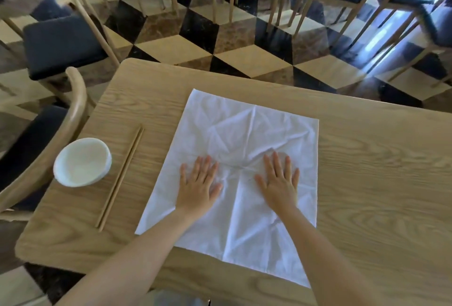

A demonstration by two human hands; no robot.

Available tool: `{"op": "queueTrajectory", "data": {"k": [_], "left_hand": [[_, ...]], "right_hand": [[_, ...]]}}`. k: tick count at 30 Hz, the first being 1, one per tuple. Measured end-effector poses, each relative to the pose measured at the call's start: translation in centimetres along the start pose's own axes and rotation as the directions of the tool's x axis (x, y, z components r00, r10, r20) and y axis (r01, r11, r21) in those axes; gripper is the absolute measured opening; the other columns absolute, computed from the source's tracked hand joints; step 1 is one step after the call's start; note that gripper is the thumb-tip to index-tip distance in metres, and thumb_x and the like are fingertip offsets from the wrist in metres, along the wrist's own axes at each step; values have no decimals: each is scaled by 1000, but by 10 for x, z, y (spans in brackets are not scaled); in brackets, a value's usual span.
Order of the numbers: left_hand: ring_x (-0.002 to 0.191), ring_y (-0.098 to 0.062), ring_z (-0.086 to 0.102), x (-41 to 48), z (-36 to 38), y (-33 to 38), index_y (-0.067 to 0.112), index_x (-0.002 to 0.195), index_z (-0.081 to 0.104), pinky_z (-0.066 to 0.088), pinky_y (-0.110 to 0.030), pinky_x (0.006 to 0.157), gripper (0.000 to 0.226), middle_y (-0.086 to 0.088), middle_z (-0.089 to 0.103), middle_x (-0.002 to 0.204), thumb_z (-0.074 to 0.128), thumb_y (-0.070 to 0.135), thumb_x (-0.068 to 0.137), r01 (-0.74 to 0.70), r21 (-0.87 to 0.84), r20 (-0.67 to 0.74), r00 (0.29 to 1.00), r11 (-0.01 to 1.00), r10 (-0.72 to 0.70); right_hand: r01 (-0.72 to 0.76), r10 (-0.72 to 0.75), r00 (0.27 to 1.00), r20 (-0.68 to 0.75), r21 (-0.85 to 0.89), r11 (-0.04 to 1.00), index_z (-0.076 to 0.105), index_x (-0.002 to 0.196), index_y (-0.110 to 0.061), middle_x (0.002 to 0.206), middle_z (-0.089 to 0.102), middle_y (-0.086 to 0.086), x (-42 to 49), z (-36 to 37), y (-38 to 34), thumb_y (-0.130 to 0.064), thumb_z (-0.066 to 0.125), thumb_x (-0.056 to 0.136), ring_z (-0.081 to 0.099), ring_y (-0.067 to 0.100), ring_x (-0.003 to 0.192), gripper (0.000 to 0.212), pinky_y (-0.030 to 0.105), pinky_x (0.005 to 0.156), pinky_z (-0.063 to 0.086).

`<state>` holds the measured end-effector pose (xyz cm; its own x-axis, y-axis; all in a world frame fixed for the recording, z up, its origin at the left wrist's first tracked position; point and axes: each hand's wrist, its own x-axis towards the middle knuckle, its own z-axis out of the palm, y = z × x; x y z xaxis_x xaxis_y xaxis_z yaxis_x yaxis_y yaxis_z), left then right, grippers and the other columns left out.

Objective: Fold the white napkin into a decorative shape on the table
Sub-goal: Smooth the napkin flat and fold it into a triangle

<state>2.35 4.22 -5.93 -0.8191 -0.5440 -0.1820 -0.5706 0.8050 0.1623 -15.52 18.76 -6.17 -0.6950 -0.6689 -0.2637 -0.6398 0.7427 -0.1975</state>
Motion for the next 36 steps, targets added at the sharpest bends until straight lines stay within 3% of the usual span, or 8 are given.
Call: {"op": "queueTrajectory", "data": {"k": [5, 12, 16, 19, 21, 24, 31, 36], "left_hand": [[141, -24, -17, -2, 11, 7, 25, 142, -13, -8, -55, 114, 64, 1, -14, 154, 22, 51, 95, 55, 23, 13, 998, 998, -55], [140, -15, -23, -11, 10, -8, 36, 141, -17, -16, -48, 113, 60, 11, -19, 152, -1, 59, 88, 23, 29, 12, 1000, 999, -23], [139, -13, -25, -12, 7, -27, 37, 141, -19, -19, -46, 112, 62, 11, -21, 152, -10, 62, 85, 50, 50, 2, 999, 997, -50], [142, -17, -16, -18, 9, -24, 33, 144, -8, -13, -49, 114, 67, 7, -12, 154, -12, 63, 84, 52, 36, -13, 999, 998, -51], [144, -21, 4, -26, 11, -17, 27, 146, 9, -1, -52, 115, 66, 3, 3, 155, 2, 60, 89, 15, 24, -21, 1000, 1000, -15], [143, -19, 14, -39, 12, -28, 23, 146, 16, 4, -50, 114, 62, 2, 15, 154, 10, 54, 93, 34, 51, -44, 999, 998, -32], [142, -22, 15, -57, 5, -71, 16, 146, 21, 11, -44, 116, 66, -7, 23, 154, 1, 52, 95, 28, 69, -27, 999, 997, -27], [144, -19, -3, -67, 5, -68, 20, 146, 2, -6, -47, 116, 68, -2, 0, 156, -10, 54, 89, 88, 81, -44, 995, 993, -85]], "right_hand": [[52, -52, 999, 17, -18, 998, -9, 143, -42, 156, -13, -13, 23, -15, 30, -60, 21, 92, -17, 21, 143, 62, 51, 115, -10], [68, -67, 997, 48, -17, 998, -11, 144, -40, 156, -16, -14, 28, -19, 33, -60, 20, 92, -21, 19, 142, 63, 50, 115, -12], [10, -11, 1000, -19, -30, 999, -4, 148, -25, 158, -8, 0, 6, -14, 7, -50, 24, 96, -13, 24, 144, 64, 51, 115, -9], [136, -136, 988, -74, -5, 991, 12, 148, -15, 157, 8, 7, -39, 8, -44, -40, 38, 95, 3, 27, 144, 63, 52, 114, -2], [170, -167, 984, -59, 50, 984, 16, 147, -15, 157, 9, 4, -60, 27, -73, -38, 39, 95, 0, 24, 144, 61, 49, 114, -7], [108, -105, 994, -42, 61, 992, 9, 148, -19, 157, 0, -2, -73, 40, -75, -41, 30, 97, -13, 16, 141, 59, 39, 114, -18], [-37, 35, 991, -128, -11, 999, 22, 146, -20, 155, 19, 3, -108, 29, 4, -46, 20, 92, 9, 21, 143, 60, 37, 117, 1], [-133, 132, 988, -82, 1, 991, 5, 147, -20, 158, 5, 1, -113, 23, 22, -48, 16, 94, -4, 14, 144, 62, 38, 118, -5]]}}
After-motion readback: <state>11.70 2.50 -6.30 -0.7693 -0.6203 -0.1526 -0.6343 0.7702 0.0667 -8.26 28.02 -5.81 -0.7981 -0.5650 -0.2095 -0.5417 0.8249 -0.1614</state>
